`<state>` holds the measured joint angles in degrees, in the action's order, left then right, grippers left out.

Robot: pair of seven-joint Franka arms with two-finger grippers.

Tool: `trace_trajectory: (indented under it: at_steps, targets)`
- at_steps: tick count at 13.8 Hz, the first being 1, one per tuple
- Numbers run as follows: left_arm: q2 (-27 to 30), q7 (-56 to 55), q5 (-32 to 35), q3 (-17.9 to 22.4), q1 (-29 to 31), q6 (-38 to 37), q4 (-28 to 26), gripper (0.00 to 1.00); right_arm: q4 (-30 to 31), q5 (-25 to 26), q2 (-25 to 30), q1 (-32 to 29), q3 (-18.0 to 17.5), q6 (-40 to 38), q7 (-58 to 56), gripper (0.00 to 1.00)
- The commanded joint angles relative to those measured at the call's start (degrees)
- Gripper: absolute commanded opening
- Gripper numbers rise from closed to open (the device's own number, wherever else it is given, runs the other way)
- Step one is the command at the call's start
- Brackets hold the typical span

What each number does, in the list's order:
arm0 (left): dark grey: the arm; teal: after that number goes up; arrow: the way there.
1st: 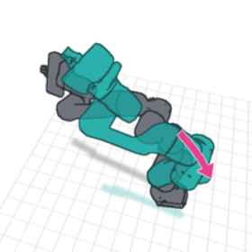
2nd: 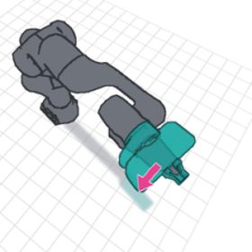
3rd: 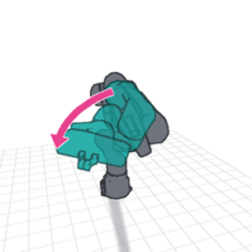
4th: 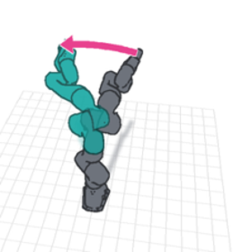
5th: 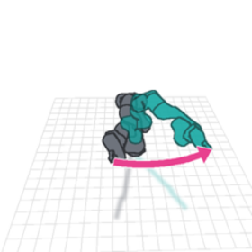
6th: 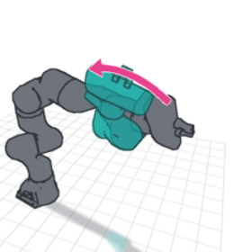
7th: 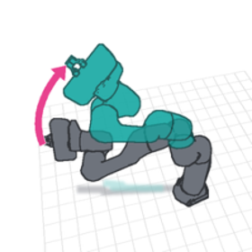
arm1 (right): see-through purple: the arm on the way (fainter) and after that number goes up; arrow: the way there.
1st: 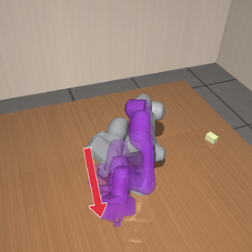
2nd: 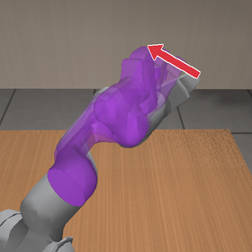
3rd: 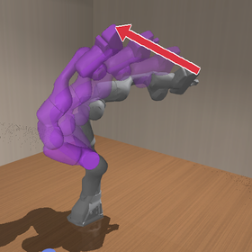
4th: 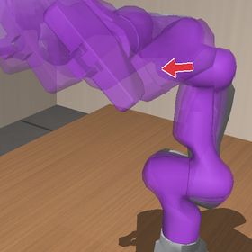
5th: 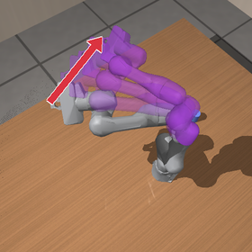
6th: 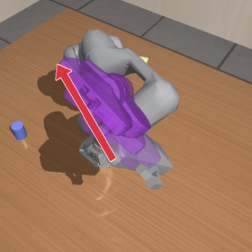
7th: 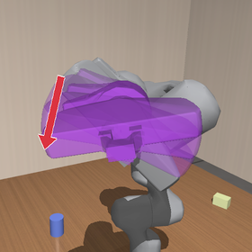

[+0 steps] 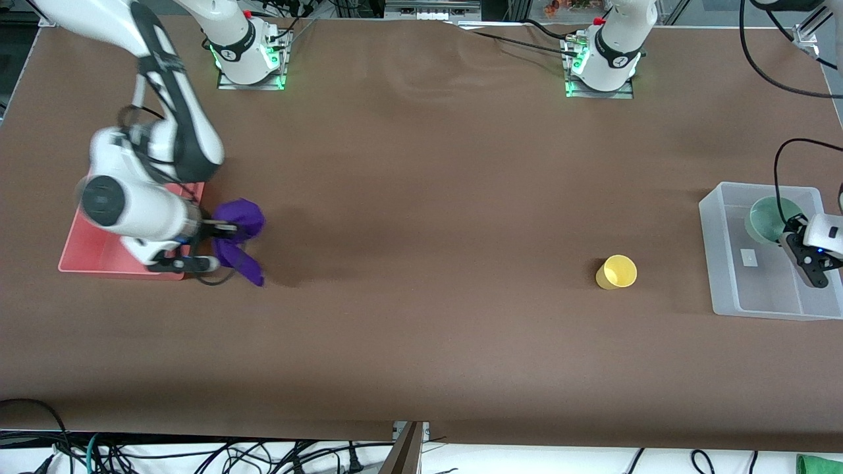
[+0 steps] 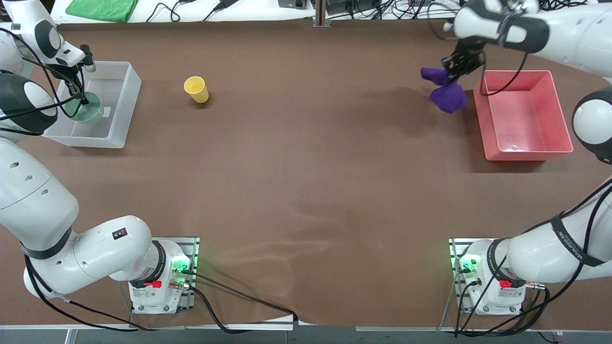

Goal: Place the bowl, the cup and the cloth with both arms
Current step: 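Carry the bowl into the clear bin while the right gripper lifts the cloth, then release the bowl in the clear bin while the right gripper drops the cloth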

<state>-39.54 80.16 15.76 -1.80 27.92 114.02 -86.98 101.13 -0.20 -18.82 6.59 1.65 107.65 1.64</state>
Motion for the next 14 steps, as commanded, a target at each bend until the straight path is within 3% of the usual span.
trace_trajectory:
  at_steps: [1, 4, 6, 9, 14]
  targets:
    - [0.07, 2.36, 1.03, -1.27, 0.47, 0.59, 1.55, 1.00, -4.88, 0.47, 1.23, -1.31, 6.15, -9.45, -11.35, 0.00]
    - [2.88, 2.55, -2.38, -2.15, 0.12, -3.88, 2.08, 1.00, -5.33, 0.47, 2.73, -2.20, 13.62, -14.83, -22.97, 0.00]
    - [4.37, 1.67, -5.47, -2.94, -0.14, -4.25, 2.17, 1.00, -4.20, 0.82, 2.47, -2.64, 16.80, -14.58, -24.40, 0.00]
    - [6.40, -6.64, -5.57, -8.55, -0.23, -7.30, 2.17, 1.00, 1.50, 5.82, 1.68, -2.81, 17.95, -8.72, -24.31, 0.00]
    - [5.79, -31.77, -6.09, -19.63, -2.59, -8.03, 2.17, 1.00, 12.67, 5.83, 0.63, -3.60, 19.62, 6.15, -24.31, 0.00]
